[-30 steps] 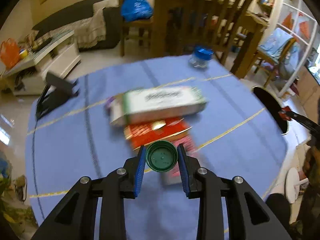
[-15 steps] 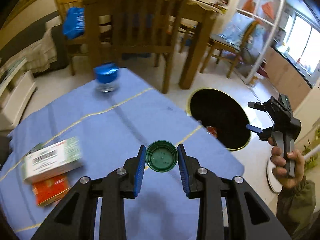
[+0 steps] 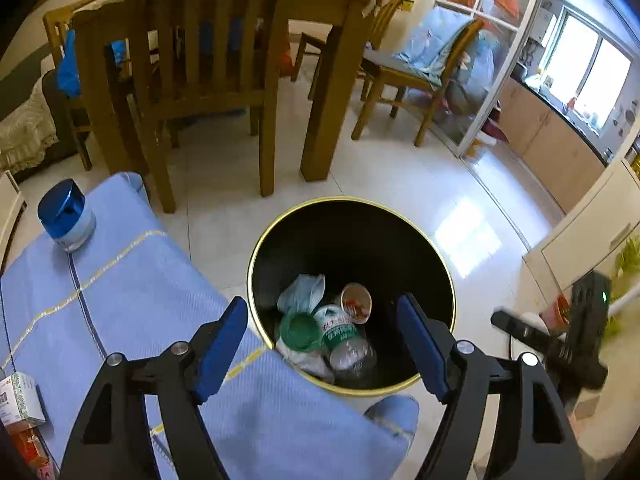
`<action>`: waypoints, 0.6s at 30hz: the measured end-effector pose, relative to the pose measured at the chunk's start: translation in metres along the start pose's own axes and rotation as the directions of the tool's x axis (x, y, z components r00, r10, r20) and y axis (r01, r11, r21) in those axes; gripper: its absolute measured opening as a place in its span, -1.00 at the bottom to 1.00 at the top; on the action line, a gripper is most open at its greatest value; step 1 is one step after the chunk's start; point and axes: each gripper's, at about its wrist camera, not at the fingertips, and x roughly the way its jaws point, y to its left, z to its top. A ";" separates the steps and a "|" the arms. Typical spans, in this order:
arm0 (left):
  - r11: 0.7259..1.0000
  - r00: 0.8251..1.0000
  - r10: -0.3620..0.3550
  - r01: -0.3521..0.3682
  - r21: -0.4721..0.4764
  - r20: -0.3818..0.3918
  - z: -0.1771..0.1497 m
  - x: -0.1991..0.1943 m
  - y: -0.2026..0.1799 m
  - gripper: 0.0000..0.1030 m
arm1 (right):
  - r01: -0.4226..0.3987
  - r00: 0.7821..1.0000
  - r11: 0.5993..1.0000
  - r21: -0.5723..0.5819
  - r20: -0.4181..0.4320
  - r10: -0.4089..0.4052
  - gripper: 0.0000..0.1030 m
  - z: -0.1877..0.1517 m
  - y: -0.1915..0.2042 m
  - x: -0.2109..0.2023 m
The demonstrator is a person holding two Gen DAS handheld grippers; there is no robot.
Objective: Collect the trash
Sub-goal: 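Drop the green cap into the bin with the left gripper while the right drops the wrapper, then grasp the pink playing card with the right gripper while the left reaches for the red cigarette pack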
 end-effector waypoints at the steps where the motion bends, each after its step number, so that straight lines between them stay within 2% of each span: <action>1: 1.000 1.000 -0.016 0.015 -0.008 -0.008 -0.001 0.001 0.001 0.44 | 0.017 1.000 1.000 -0.024 0.003 -0.017 0.89 -0.001 0.002 0.000; 4: 1.000 1.000 -0.018 0.017 -0.022 -0.023 -0.010 -0.002 0.007 0.44 | 0.068 0.997 0.996 -0.058 0.025 -0.066 0.89 -0.006 0.007 -0.003; 8: 0.999 0.998 0.040 -0.040 -0.009 -0.043 -0.038 -0.025 0.020 0.44 | 0.050 0.999 0.994 -0.097 0.011 -0.049 0.89 -0.015 0.022 0.000; 10: 0.996 0.995 0.092 -0.091 0.015 -0.038 -0.055 -0.043 0.028 0.44 | 0.047 0.999 0.989 -0.140 0.000 -0.048 0.89 -0.021 0.041 0.005; 13: 0.982 0.982 0.188 -0.187 0.033 -0.025 -0.085 -0.087 0.057 0.44 | 0.036 0.999 0.970 -0.241 -0.017 -0.042 0.89 -0.035 0.085 0.012; 16: 0.967 0.967 0.253 -0.253 -0.026 0.005 -0.103 -0.133 0.097 0.49 | -0.012 0.999 0.928 -0.371 -0.045 -0.005 0.89 -0.059 0.149 0.021; 18: 0.939 0.941 0.337 -0.333 -0.091 0.034 -0.120 -0.173 0.135 0.57 | -0.059 0.996 0.888 -0.456 -0.083 0.024 0.89 -0.081 0.194 0.029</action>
